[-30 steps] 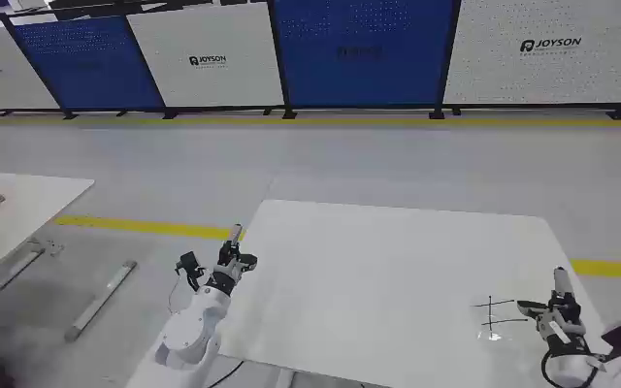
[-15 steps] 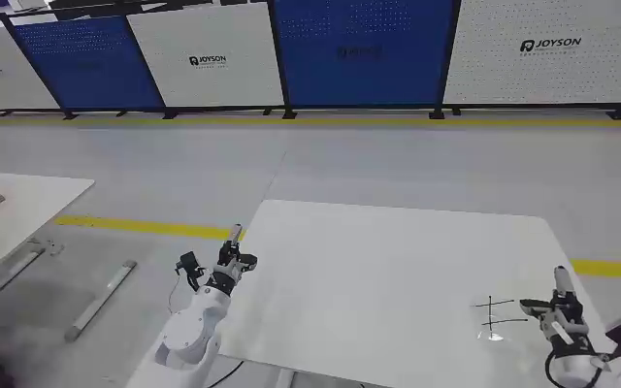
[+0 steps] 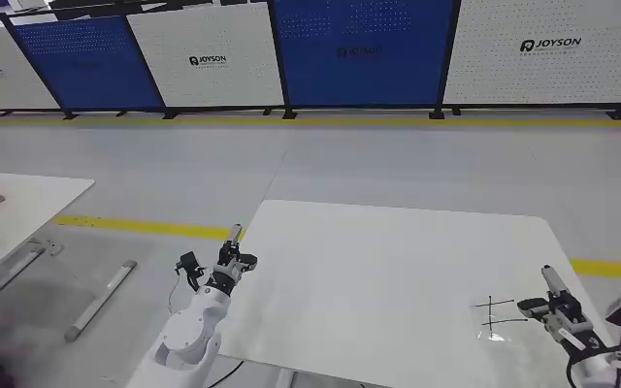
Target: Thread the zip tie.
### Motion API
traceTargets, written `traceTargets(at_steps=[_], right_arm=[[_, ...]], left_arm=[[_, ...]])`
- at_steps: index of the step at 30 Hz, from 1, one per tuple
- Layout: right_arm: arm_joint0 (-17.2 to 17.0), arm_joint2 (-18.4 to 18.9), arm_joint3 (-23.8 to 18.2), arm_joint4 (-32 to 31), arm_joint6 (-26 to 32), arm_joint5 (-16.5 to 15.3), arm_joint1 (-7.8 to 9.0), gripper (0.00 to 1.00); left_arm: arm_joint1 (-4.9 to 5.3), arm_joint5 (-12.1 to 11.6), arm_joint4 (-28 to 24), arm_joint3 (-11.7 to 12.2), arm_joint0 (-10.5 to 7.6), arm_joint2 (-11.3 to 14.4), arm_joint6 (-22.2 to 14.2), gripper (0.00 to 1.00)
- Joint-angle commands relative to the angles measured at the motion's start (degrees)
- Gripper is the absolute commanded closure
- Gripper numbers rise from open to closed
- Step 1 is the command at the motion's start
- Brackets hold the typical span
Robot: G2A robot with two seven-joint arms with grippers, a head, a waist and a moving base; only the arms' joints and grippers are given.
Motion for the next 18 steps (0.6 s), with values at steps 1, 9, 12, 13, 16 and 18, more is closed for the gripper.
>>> traceTargets(at_steps=[1, 9, 12, 13, 16, 18], right_arm=[[0.0, 0.0, 0.0, 0.0, 0.0, 0.0, 0.00, 0.00], [0.2, 3.3, 0.5, -2.6, 6.4, -2.8, 0.71, 0.00], [1.0, 4.9, 1.2, -5.4, 12.9, -2.7, 1.44, 0.00], [1.5, 5.1, 1.3, -6.9, 15.1, -2.8, 1.70, 0.00], [4.0, 5.3, 3.5, -7.7, 20.9, -1.9, 2.28, 0.00], [6.1, 5.0, 5.5, -9.0, 25.6, -1.5, 2.75, 0.00]], left_arm=[[0.00, 0.0, 0.0, 0.0, 0.00, 0.0, 0.0, 0.00], [0.00, 0.0, 0.0, 0.0, 0.00, 0.0, 0.0, 0.00], [0.00, 0.0, 0.0, 0.0, 0.00, 0.0, 0.0, 0.00], [0.00, 0.0, 0.0, 0.0, 0.00, 0.0, 0.0, 0.00], [0.00, 0.0, 0.0, 0.0, 0.00, 0.0, 0.0, 0.00], [0.00, 0.0, 0.0, 0.0, 0.00, 0.0, 0.0, 0.00]])
